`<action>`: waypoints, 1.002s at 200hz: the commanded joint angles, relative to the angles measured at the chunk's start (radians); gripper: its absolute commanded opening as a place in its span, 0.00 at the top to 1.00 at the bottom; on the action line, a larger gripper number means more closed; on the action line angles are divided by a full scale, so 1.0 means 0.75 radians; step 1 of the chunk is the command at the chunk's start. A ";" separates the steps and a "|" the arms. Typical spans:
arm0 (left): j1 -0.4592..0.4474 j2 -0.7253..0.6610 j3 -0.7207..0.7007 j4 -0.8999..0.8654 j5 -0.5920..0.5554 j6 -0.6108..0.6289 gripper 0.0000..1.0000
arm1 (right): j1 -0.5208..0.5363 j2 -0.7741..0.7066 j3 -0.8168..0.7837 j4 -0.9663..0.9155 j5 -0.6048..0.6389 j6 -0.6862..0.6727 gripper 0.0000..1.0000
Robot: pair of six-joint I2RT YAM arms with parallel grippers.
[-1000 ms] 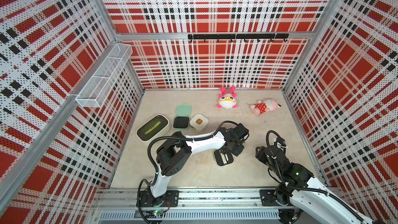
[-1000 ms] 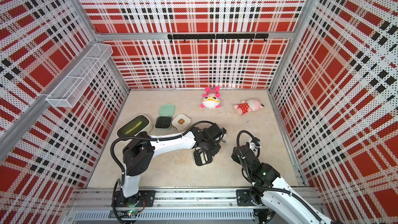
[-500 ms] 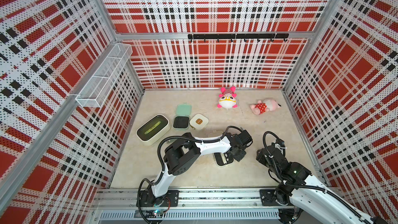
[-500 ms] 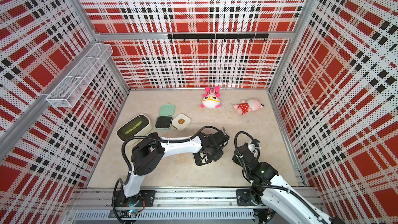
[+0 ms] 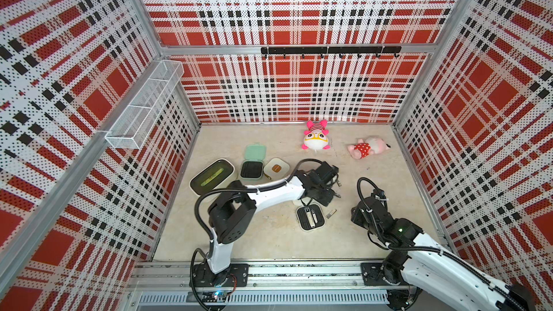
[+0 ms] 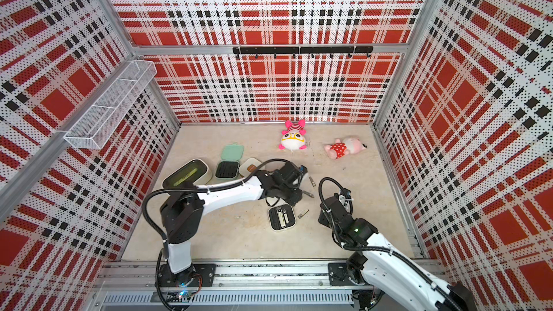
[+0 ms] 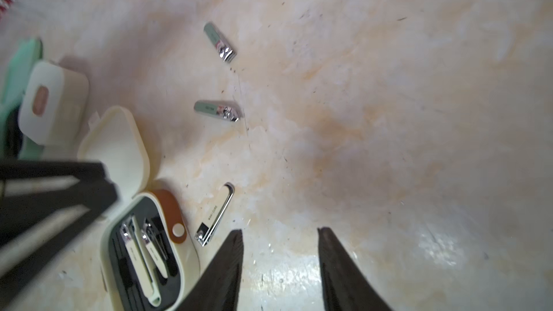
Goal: Organize nail clipper sets
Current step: Adjust the nail clipper at the center of the board.
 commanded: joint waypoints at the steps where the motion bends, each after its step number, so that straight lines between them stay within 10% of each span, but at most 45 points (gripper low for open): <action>1: 0.163 -0.055 -0.102 0.116 0.077 -0.074 0.69 | 0.017 0.170 0.031 0.164 -0.156 -0.061 0.66; 55: 0.429 -0.078 -0.351 0.331 0.257 -0.186 0.71 | 0.206 0.490 0.163 0.255 -0.146 -0.069 0.77; 200: 0.404 -0.036 -0.397 0.367 0.292 -0.176 0.74 | 0.240 0.531 0.173 0.222 -0.175 -0.053 0.88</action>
